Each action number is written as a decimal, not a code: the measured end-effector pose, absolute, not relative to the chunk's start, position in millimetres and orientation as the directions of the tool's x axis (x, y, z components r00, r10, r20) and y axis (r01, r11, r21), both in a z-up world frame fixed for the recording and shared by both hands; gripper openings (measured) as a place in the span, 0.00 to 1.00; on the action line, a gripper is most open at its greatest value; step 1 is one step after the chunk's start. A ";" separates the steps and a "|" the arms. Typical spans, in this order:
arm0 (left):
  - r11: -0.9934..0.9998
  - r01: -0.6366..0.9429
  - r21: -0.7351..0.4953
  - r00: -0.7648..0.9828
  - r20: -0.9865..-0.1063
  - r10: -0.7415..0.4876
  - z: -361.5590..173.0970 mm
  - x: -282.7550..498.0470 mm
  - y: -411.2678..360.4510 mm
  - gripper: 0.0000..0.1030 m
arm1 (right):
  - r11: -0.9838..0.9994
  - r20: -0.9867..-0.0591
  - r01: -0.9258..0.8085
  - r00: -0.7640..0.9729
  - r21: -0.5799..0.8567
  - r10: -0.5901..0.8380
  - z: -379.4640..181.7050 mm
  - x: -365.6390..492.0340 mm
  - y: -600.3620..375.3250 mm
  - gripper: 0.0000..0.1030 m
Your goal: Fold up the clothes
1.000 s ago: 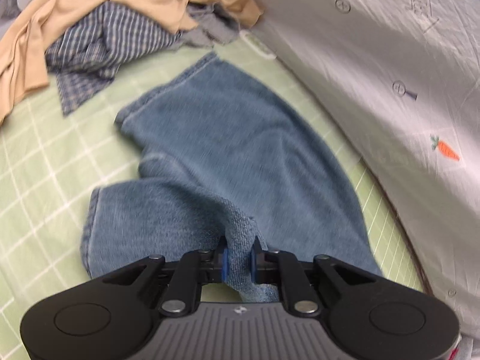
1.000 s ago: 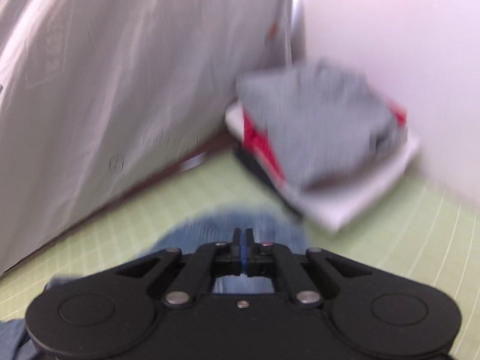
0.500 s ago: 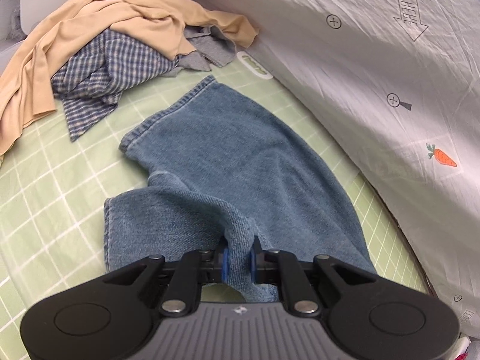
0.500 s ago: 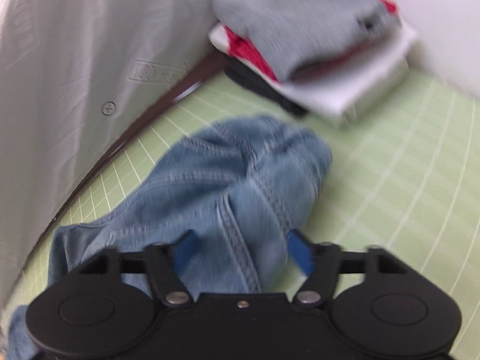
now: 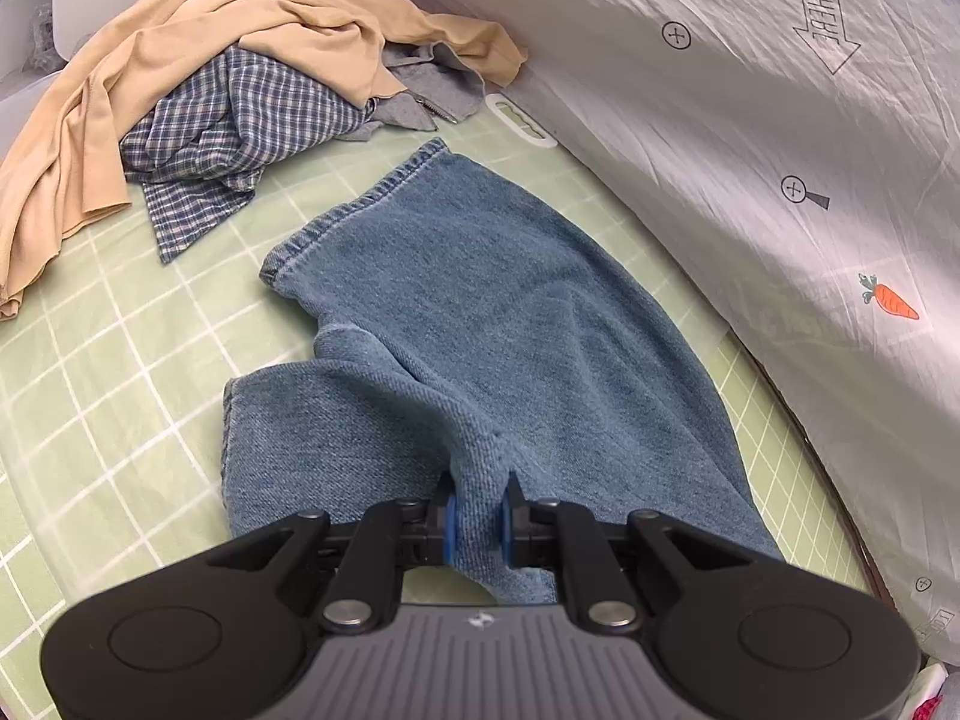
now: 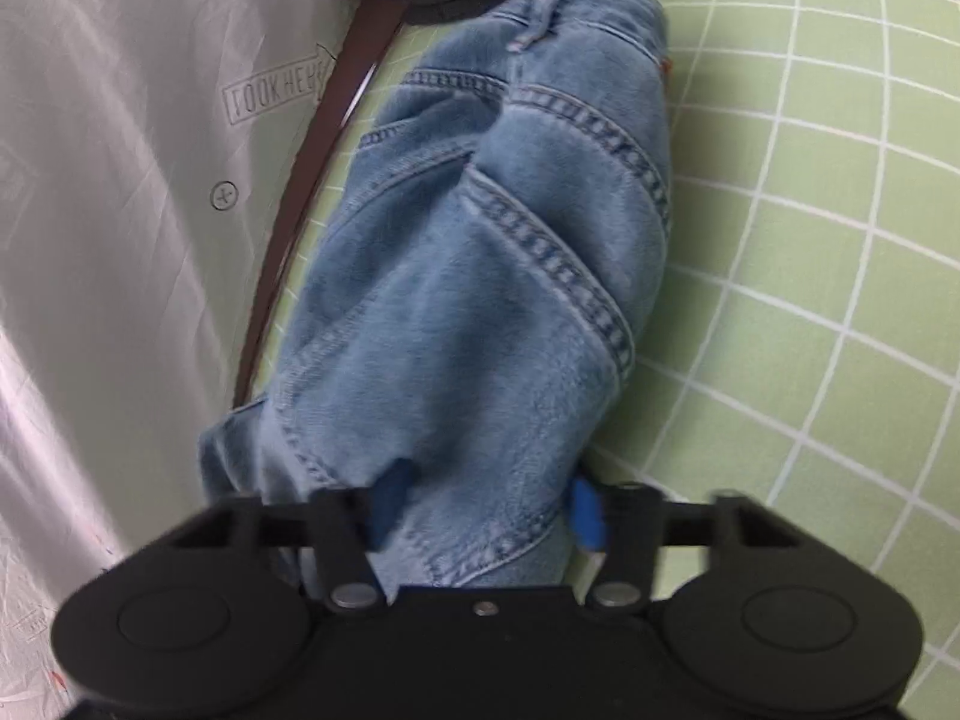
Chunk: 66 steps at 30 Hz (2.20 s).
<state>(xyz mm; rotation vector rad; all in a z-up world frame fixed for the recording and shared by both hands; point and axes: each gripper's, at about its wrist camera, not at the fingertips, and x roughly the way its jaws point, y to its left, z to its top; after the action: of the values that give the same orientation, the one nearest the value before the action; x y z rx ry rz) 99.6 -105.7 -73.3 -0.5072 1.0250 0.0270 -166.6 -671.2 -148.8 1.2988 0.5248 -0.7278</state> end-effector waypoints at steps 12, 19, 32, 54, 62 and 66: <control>0.894 -0.257 -0.368 0.665 -0.738 -0.113 -11.3 86.4 -73.6 0.14 | 0.357 -0.600 0.728 0.685 0.585 -0.413 -50.2 -202.6 -663.6 0.08; 0.945 -0.204 -0.258 0.726 -0.687 -0.031 38.5 61.1 -68.4 0.14 | 0.429 -0.512 0.719 0.692 0.546 -0.509 3.0 -261.1 -675.8 0.08; 0.994 -0.099 -0.053 0.511 -0.859 0.005 -28.7 46.8 -92.1 0.40 | 0.583 -0.726 0.783 0.530 0.220 -0.438 -60.1 -253.4 -634.9 0.60; 0.983 -0.179 -0.043 0.386 -0.922 0.030 -73.1 -52.7 -158.7 0.47 | -0.290 -0.626 0.563 0.751 0.774 -0.209 -181.5 -364.0 -735.0 0.88; 0.984 -0.174 -0.033 0.387 -0.921 0.037 -73.7 -70.5 -184.6 0.51 | -0.201 -0.638 0.606 0.745 0.769 -0.194 -174.1 -349.9 -767.6 0.36; 0.983 -0.183 -0.033 0.392 -0.919 0.042 -71.9 -77.1 -190.2 0.51 | 0.065 -0.674 0.729 0.660 0.682 -0.331 -131.9 -342.9 -782.3 0.13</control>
<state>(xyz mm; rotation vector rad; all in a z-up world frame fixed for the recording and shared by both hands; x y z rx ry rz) -77.1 -190.2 -71.9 -0.1368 1.1599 0.1432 -342.9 -782.3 -131.9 1.2710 0.3859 -0.8298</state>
